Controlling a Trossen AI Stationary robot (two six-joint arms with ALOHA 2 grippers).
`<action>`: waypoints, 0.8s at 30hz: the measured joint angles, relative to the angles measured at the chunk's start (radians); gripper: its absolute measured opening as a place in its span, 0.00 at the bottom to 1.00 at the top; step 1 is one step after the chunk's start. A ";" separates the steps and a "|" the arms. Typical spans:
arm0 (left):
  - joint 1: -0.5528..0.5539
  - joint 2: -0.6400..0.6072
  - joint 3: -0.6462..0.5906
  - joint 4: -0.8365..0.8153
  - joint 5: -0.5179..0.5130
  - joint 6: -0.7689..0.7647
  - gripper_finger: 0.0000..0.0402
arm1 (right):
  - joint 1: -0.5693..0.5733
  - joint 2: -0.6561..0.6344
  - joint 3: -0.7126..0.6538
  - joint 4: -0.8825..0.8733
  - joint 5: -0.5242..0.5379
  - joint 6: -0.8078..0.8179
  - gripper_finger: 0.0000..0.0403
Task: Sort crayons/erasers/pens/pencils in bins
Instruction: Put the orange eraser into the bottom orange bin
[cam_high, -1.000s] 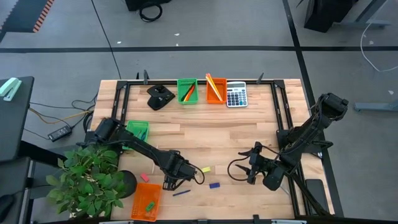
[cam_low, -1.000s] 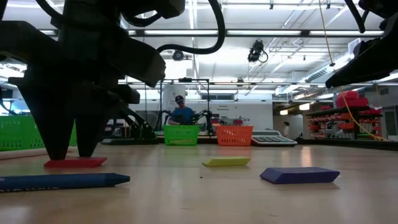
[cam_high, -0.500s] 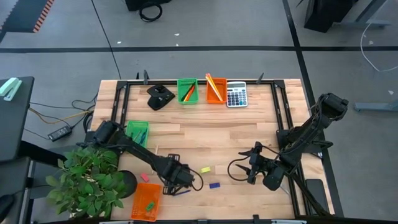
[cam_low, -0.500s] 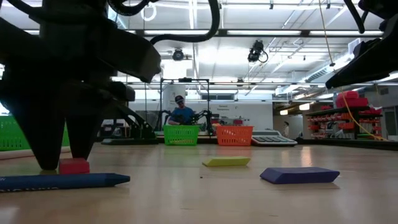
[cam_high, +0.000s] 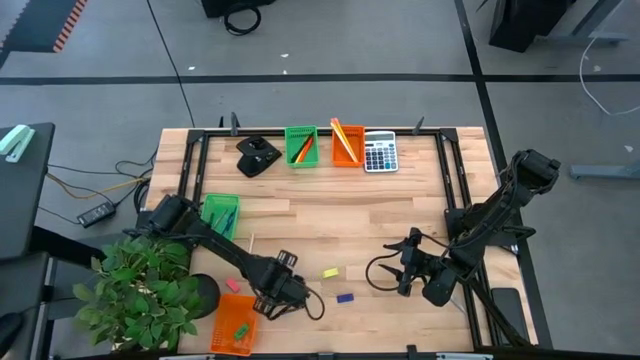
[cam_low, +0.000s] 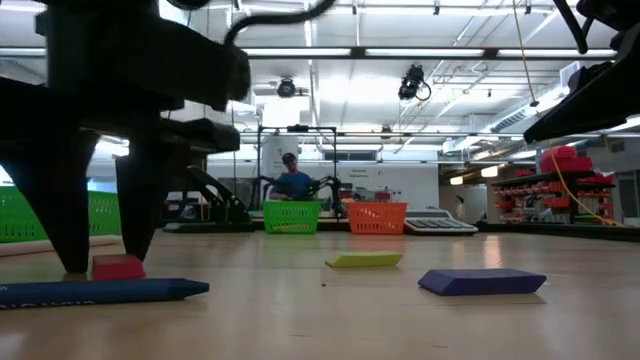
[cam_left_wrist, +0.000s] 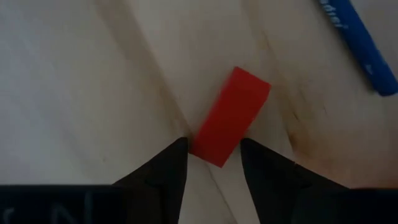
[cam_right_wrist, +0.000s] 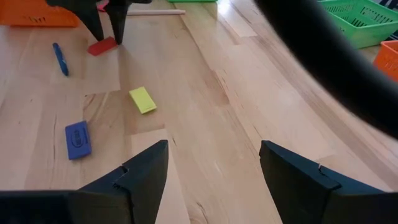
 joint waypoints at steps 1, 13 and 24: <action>-0.008 0.000 0.000 0.000 -0.020 0.019 0.40 | 0.000 0.000 0.000 -0.001 0.000 0.000 0.64; -0.073 0.000 -0.002 0.020 -0.151 0.154 0.29 | 0.000 0.000 0.000 -0.023 0.011 -0.001 0.64; -0.034 -0.001 -0.002 0.033 -0.130 0.229 0.34 | -0.001 0.000 0.000 -0.023 0.011 0.000 0.64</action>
